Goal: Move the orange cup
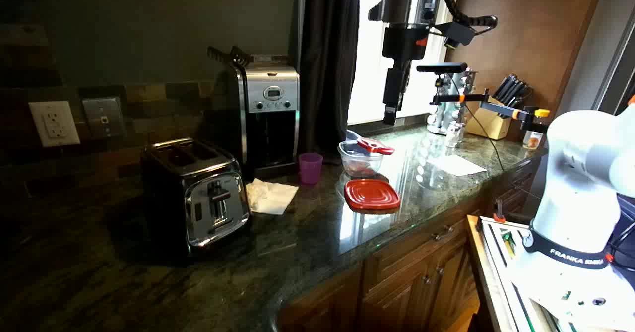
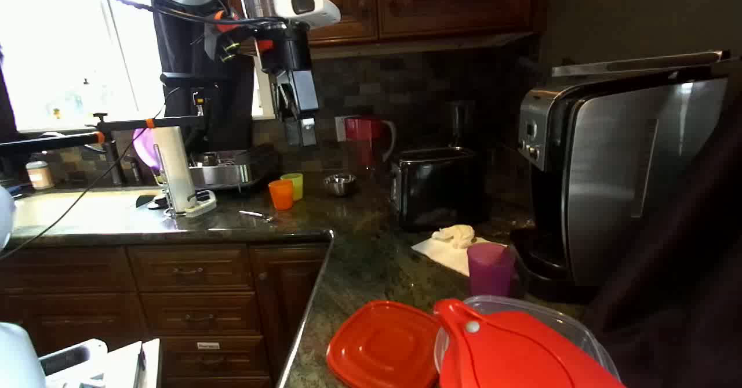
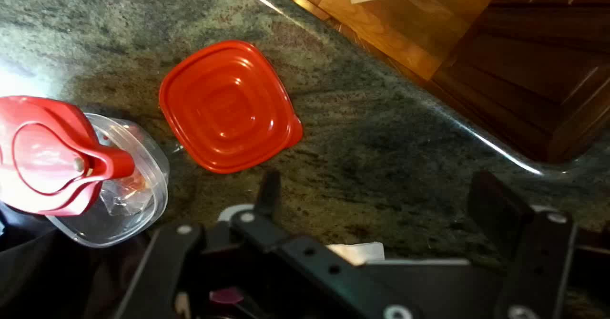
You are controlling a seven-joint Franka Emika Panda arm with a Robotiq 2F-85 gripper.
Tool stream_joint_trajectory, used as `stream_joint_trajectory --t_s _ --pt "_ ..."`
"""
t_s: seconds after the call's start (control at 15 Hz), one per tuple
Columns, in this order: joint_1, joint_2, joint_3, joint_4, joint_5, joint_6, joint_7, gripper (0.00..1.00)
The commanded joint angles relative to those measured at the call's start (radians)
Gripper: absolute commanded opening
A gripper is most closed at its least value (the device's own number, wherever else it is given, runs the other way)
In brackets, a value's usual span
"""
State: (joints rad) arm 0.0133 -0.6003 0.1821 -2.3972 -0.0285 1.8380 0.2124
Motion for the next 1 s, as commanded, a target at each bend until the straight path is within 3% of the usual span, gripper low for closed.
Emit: stream_joint_trajectory --t_s 0.0,0.27,0.6,0.93 --pt "0.015 0.002 -0.012 0.003 -0.008 -0.003 0.007 1.00" --pt "0.024 0.070 0.004 0.038 -0.030 0.046 -0.017 1.00" --pt "0.088 0.340 0.038 0.207 -0.064 0.136 -0.136 1.00" --pt "0.165 0.624 0.076 0.409 -0.033 0.179 -0.166 1.00"
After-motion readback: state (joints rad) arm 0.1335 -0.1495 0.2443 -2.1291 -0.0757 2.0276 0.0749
